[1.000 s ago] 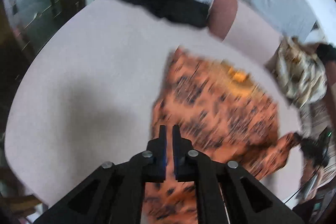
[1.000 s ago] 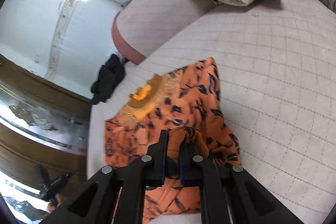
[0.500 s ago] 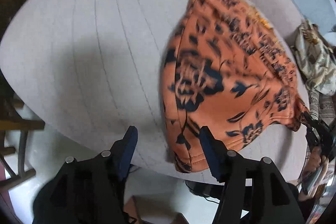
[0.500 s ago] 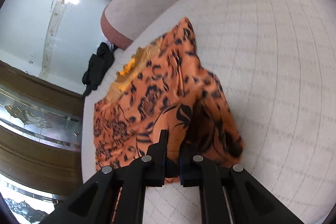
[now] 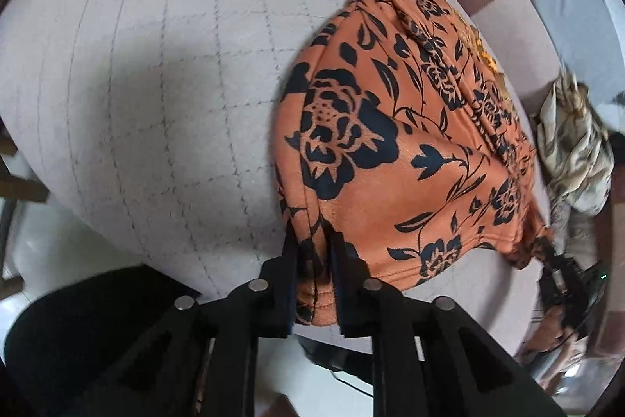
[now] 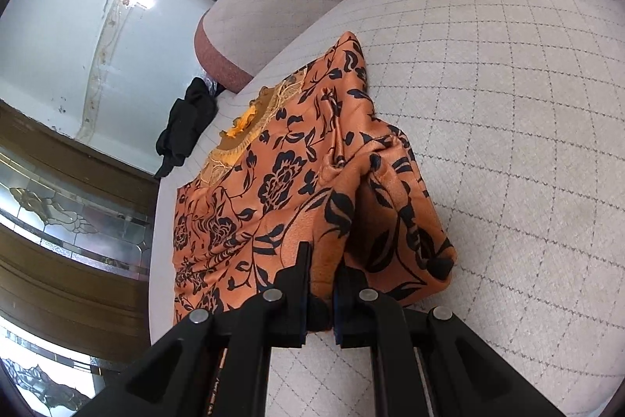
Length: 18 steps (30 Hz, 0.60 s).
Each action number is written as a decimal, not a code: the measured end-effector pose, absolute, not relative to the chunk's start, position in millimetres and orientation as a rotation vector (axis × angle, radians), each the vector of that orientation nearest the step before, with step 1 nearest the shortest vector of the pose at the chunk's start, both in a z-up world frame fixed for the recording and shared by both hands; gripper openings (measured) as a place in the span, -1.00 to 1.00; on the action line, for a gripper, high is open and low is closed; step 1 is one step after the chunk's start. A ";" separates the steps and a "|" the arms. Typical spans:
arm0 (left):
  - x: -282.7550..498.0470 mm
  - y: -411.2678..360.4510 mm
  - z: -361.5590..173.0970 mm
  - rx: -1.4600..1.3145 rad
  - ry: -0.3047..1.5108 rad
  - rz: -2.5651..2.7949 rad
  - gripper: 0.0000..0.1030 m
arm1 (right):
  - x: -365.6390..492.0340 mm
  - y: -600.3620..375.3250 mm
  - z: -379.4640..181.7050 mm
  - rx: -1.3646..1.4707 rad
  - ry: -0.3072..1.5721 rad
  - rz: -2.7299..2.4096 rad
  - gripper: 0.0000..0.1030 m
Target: Fold small clothes
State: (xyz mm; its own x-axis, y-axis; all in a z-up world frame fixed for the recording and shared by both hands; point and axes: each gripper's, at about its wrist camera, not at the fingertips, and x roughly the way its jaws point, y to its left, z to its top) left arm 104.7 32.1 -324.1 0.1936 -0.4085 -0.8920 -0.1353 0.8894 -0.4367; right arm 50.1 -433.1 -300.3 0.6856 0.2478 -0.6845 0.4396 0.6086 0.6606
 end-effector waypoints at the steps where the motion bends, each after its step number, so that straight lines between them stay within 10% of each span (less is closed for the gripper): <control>1: 103.2 31.2 -323.9 -0.461 1.381 -0.210 -0.63 | 50.7 -432.6 -300.2 0.933 0.843 -0.127 -0.83; 18: 264.5 -8.5 -206.5 -0.414 1.140 -0.387 -0.88 | 74.0 -503.9 -283.2 1.185 0.600 -0.068 -0.83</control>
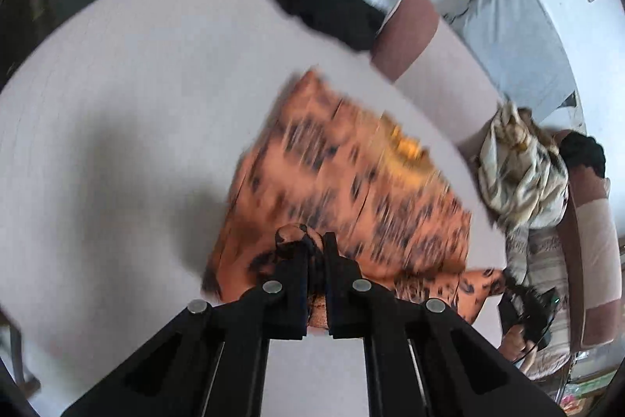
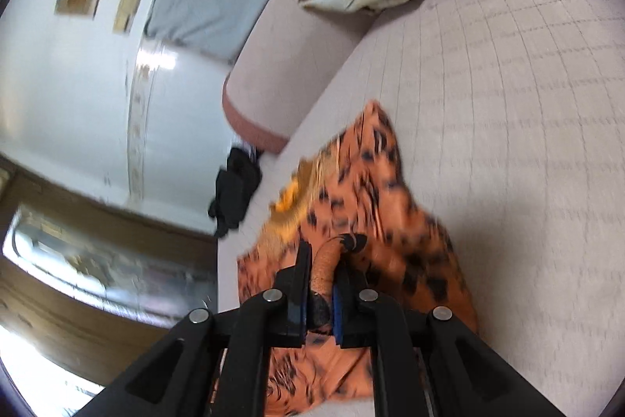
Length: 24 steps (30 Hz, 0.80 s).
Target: Fold small clothes
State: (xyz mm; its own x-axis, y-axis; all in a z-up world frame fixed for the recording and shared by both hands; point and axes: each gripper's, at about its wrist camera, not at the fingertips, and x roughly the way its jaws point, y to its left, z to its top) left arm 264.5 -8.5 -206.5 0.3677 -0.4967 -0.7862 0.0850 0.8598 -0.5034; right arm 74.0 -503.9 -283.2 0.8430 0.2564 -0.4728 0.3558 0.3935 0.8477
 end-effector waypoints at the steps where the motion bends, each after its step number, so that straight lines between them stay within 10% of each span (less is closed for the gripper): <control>1: 284.5 -13.3 -200.4 -0.406 1.127 -0.390 -0.88 | 84.7 -512.6 -284.2 1.202 0.584 -0.073 -0.83; 13: 469.2 -72.9 -292.2 -0.420 1.192 -0.278 -0.84 | 210.8 -590.6 -326.3 1.269 0.534 -0.188 -0.74; 15: 460.0 -64.0 -306.5 -0.484 1.153 -0.268 -0.84 | 210.5 -593.1 -339.5 1.276 0.540 -0.217 -0.41; 17: 446.8 -48.6 -307.3 -0.567 1.087 -0.291 -0.83 | 200.2 -597.5 -340.7 1.316 0.468 -0.226 0.70; 24: 353.0 -15.6 -242.6 -0.566 0.854 -0.126 0.22 | 176.7 -573.4 -289.0 1.151 0.443 -0.173 0.55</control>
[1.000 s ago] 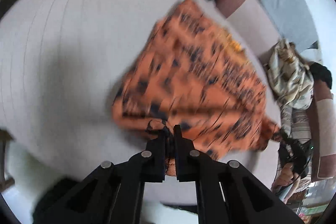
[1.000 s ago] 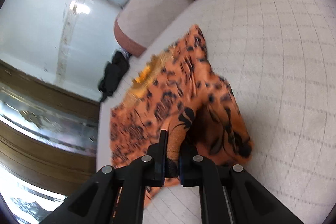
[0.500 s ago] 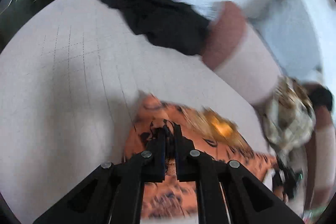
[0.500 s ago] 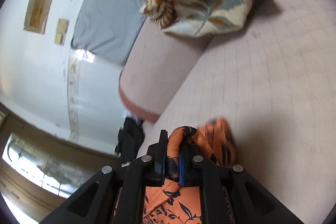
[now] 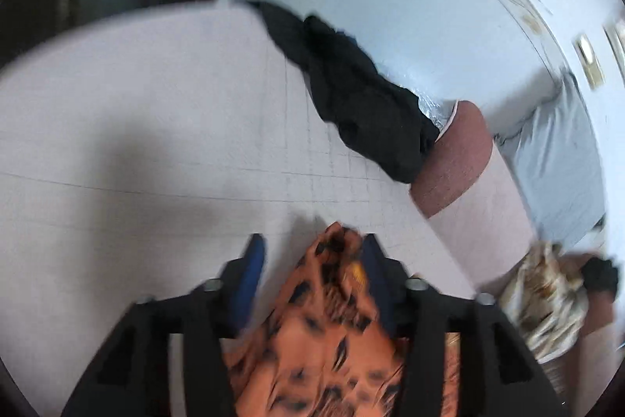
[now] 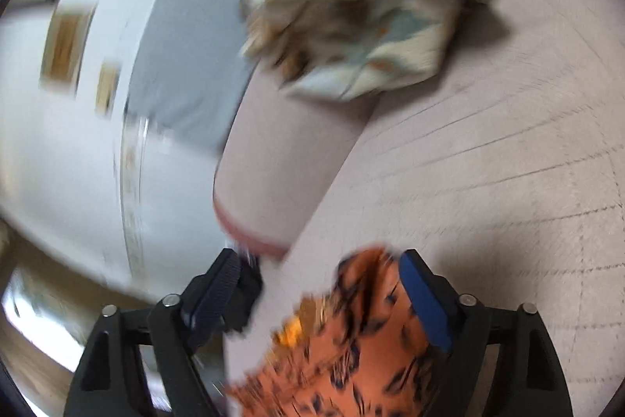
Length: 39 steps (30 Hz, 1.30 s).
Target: Fold small clothes
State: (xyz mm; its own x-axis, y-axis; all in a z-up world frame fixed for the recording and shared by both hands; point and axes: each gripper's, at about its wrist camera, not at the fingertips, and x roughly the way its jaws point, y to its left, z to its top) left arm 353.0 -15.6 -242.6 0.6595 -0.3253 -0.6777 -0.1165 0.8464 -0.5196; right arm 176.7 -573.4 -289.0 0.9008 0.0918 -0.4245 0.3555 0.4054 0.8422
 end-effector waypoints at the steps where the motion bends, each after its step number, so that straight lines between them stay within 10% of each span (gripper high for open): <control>1: 330.2 -27.9 -235.0 -0.482 0.849 -0.112 0.27 | 180.3 -558.9 -281.4 1.091 0.497 -0.161 0.35; 6: 263.9 -85.8 -254.5 -0.282 0.913 -0.156 0.33 | 214.6 -422.1 -272.5 0.661 0.877 -0.027 -0.25; 39: 283.2 -62.4 -298.6 -0.218 1.195 -0.223 0.36 | 382.3 -229.4 -311.7 0.447 1.067 0.008 -0.24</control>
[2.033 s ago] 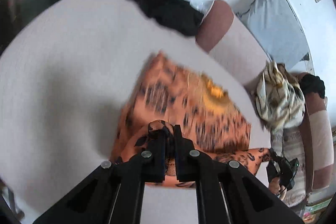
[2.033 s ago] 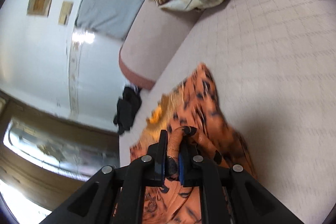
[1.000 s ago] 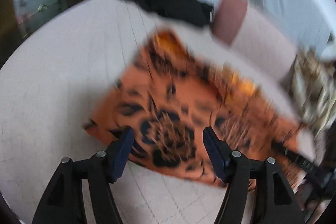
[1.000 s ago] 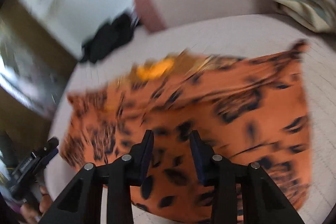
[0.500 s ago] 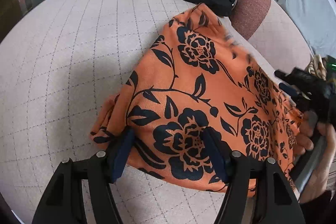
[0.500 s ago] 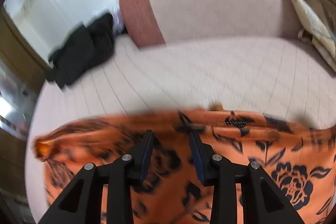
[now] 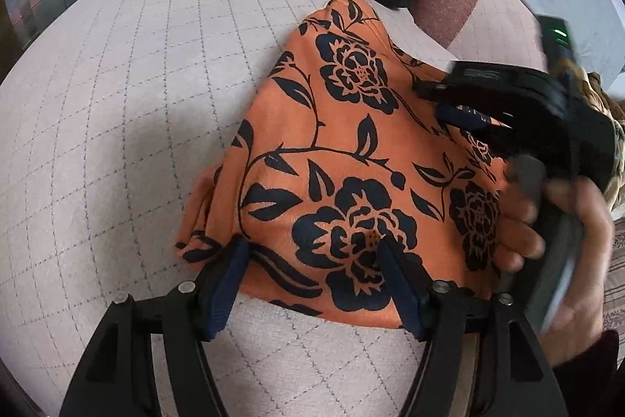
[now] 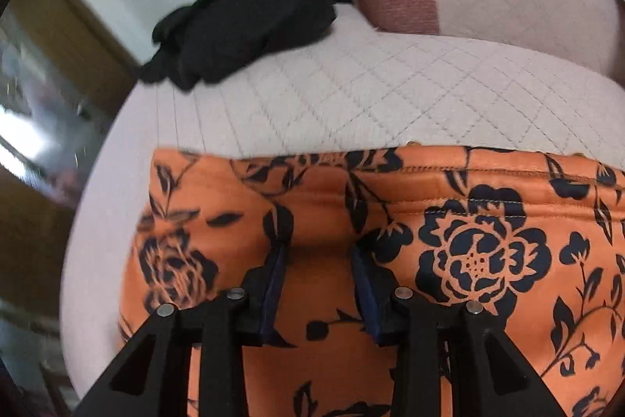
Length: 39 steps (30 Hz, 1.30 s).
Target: Fold small clothes
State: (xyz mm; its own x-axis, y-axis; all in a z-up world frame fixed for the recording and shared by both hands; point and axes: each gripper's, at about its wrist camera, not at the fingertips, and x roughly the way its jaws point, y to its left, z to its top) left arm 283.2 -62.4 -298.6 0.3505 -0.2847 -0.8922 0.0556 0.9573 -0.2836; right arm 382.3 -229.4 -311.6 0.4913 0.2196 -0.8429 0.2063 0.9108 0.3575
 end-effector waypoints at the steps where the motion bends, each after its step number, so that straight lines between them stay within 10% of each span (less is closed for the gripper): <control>1: 284.0 -63.1 -298.5 -0.218 1.195 -0.217 0.36 | 378.1 -233.8 -307.9 0.464 1.063 0.005 -0.24; 25: 271.6 -47.3 -282.9 -0.197 1.120 -0.133 0.38 | 79.9 -379.0 -301.0 0.609 0.963 -0.255 -0.24; 29: 247.2 -34.4 -283.5 -0.261 1.123 -0.110 0.39 | 63.9 -357.2 -302.4 0.781 0.904 -0.097 0.27; 39: 235.3 -31.1 -306.5 -0.458 1.143 -0.173 0.44 | 36.4 -358.0 -336.3 1.088 0.855 -0.111 0.27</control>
State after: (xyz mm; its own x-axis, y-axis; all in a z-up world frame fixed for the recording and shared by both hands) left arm 235.3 -31.1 -306.5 0.4140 -0.3614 -0.8355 -0.0984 0.8947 -0.4357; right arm 36.4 -358.0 -336.3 0.6843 0.3166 -0.6569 0.4737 0.4919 0.7305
